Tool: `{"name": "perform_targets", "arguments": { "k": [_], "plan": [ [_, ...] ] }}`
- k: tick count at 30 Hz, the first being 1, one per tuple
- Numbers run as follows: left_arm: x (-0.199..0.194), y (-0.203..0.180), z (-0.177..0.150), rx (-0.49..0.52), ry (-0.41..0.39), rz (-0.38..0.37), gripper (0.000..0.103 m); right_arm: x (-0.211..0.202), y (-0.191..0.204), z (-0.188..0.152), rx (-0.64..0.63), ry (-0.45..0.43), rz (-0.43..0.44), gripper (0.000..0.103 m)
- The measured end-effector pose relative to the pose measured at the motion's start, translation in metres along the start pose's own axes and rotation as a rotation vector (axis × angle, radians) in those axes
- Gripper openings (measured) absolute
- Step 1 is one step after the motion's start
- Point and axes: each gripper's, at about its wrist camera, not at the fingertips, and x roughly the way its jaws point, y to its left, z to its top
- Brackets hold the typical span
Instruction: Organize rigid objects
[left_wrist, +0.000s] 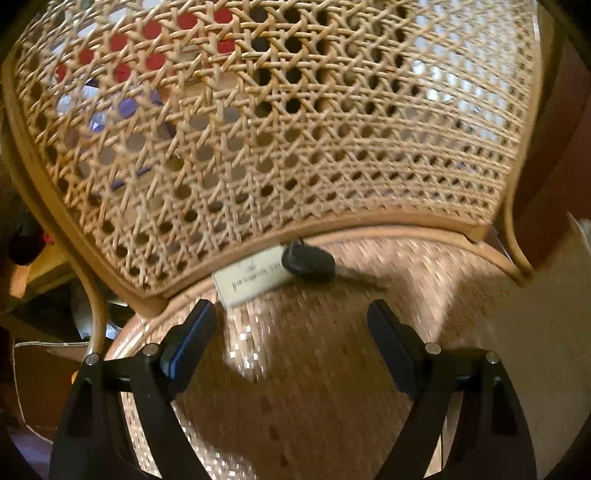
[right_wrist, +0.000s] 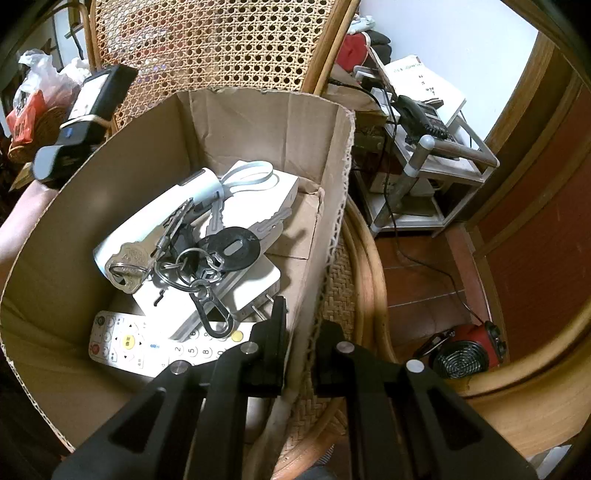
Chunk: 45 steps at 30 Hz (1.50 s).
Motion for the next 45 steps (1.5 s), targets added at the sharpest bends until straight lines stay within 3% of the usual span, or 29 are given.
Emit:
{"name": "perform_targets", "arguments": {
  "k": [5,13,17,18,19,21,29,35,39,45],
  "plan": [
    [0.01,0.011,0.015,-0.074,-0.004,-0.016,0.084,-0.001,0.0,0.0,-0.003,0.0,-0.004,0.013],
    [0.02,0.002,0.027,-0.112,0.014,0.05,0.092,0.001,-0.002,-0.001,0.002,0.003,-0.008,0.016],
    [0.023,-0.005,0.033,-0.104,0.021,0.059,0.091,0.0,-0.003,-0.002,0.005,0.001,-0.012,0.016],
    [0.022,-0.011,0.033,-0.09,0.016,0.046,0.067,0.0,-0.005,-0.002,0.004,0.002,-0.012,0.016],
    [0.019,-0.023,0.033,-0.07,-0.013,0.03,0.014,0.0,-0.004,-0.002,0.004,0.002,-0.012,0.016],
    [0.017,-0.025,0.035,-0.042,0.0,0.033,0.007,0.001,-0.005,-0.002,0.005,0.003,-0.009,0.016],
    [0.008,-0.009,0.042,-0.027,-0.009,-0.008,0.003,0.0,-0.001,-0.001,0.005,0.003,-0.013,0.016],
    [-0.032,-0.029,0.051,0.022,-0.049,-0.026,0.003,0.0,-0.002,-0.001,0.005,0.003,-0.012,0.016],
    [-0.058,-0.047,0.052,0.041,-0.05,-0.077,0.003,0.0,-0.001,-0.001,0.005,0.004,-0.014,0.016],
    [-0.118,-0.073,0.044,0.081,-0.097,-0.107,0.003,0.001,-0.002,-0.001,0.004,0.002,-0.013,0.016]
  ]
}}
